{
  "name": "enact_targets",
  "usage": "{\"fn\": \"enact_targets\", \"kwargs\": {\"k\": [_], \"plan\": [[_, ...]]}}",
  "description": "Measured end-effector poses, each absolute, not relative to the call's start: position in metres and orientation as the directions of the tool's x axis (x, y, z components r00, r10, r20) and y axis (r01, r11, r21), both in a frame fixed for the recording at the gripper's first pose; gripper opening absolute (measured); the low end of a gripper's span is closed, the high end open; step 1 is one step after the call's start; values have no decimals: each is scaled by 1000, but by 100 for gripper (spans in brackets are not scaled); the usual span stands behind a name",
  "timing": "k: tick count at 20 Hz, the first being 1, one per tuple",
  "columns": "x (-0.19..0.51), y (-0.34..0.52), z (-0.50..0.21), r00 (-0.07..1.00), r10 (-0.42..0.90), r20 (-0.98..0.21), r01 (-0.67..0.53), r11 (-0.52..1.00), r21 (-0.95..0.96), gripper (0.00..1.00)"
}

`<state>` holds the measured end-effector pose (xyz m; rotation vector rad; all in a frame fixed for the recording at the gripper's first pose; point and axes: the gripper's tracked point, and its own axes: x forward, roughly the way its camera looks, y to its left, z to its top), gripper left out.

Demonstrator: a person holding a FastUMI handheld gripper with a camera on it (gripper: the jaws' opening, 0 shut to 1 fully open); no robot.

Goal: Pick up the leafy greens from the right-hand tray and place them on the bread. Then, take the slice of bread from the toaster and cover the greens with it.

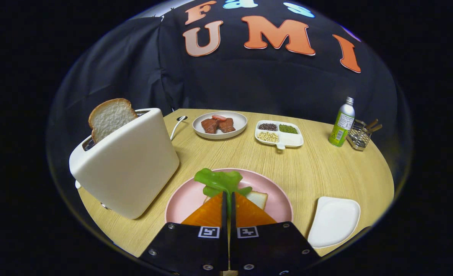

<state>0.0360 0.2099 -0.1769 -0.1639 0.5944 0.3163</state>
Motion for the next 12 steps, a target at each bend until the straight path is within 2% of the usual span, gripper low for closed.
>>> {"fn": "enact_targets", "kwargs": {"k": [4,9,10,12], "plan": [[35,213,-192,767,242,-594,-343,937,-61,4],[36,208,-198,769,213,-603,-319,945,-74,17],[36,207,-196,772,208,-600,-313,947,-75,24],[35,204,-194,776,192,-601,-300,950,-83,31]]}}
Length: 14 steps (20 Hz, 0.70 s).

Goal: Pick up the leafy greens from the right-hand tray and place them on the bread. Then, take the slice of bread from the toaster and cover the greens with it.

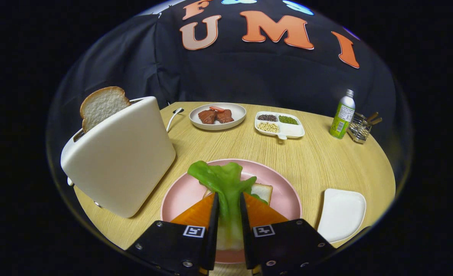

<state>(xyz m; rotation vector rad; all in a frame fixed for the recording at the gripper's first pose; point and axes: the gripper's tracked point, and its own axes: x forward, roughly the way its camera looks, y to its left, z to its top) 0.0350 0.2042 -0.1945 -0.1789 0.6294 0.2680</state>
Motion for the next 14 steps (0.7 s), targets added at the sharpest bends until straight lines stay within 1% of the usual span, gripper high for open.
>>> {"fn": "enact_targets", "kwargs": {"k": [1,2,3,6,7,8,11,12,14], "plan": [[35,202,-193,780,182,-599,-292,952,-91,34],[35,200,-190,785,173,-595,-285,953,-98,42],[35,198,-187,790,164,-591,-276,955,-105,48],[35,196,-175,808,142,-572,-251,961,-117,73],[35,197,-168,816,137,-561,-245,962,-123,77],[36,199,-161,825,133,-549,-241,962,-129,84],[35,211,-137,848,137,-511,-240,961,-140,92],[36,216,-129,855,141,-500,-241,960,-142,96],[36,227,-114,864,148,-481,-245,958,-146,97]]}}
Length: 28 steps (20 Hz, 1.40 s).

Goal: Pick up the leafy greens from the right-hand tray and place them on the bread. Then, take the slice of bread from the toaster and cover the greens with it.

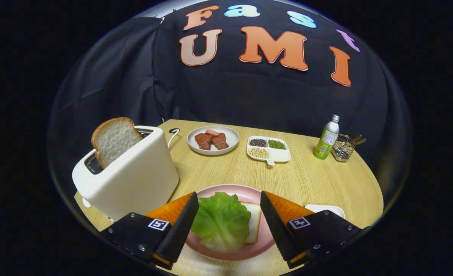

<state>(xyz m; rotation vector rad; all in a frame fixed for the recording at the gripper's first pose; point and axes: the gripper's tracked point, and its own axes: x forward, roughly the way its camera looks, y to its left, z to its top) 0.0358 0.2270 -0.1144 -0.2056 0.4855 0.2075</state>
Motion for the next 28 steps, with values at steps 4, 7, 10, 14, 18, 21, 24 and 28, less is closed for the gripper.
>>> {"fn": "enact_targets", "kwargs": {"k": [4,7,10,14,18,21,24,28], "plan": [[38,247,-75,896,138,-423,-220,964,-152,97],[39,266,-51,911,134,-389,-198,972,-129,97],[37,291,-39,911,151,-383,-205,973,-103,97],[35,322,-11,928,167,-332,-205,975,-82,97],[37,352,4,942,179,-284,-211,973,-87,97],[32,378,0,933,211,-293,-239,969,-64,97],[33,392,-11,925,216,-313,-242,969,-46,97],[36,399,-35,911,205,-358,-245,967,-72,97]]}}
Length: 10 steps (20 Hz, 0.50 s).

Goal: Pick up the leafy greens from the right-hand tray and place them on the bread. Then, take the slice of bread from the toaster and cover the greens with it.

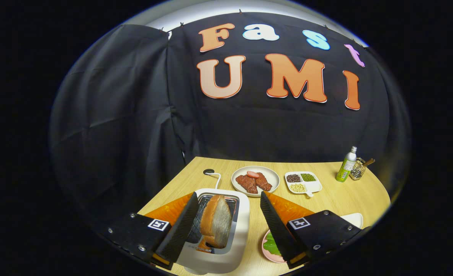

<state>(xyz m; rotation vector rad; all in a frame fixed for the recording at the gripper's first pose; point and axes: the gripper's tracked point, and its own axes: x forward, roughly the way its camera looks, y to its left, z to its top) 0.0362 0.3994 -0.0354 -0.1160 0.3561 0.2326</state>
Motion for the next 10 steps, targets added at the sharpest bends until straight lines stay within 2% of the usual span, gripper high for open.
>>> {"fn": "enact_targets", "kwargs": {"k": [1,3,4,5,8,9,10], "plan": [[37,400,-41,905,207,-372,-253,964,-78,97],[34,404,-55,888,213,-408,-270,959,-86,89],[32,406,-64,876,219,-430,-280,956,-83,80],[30,406,-69,865,222,-449,-285,955,-79,75],[30,404,-79,852,212,-479,-286,955,-85,50],[31,403,-80,852,206,-481,-283,955,-91,45],[31,403,-80,849,205,-486,-283,955,-92,34]]}}
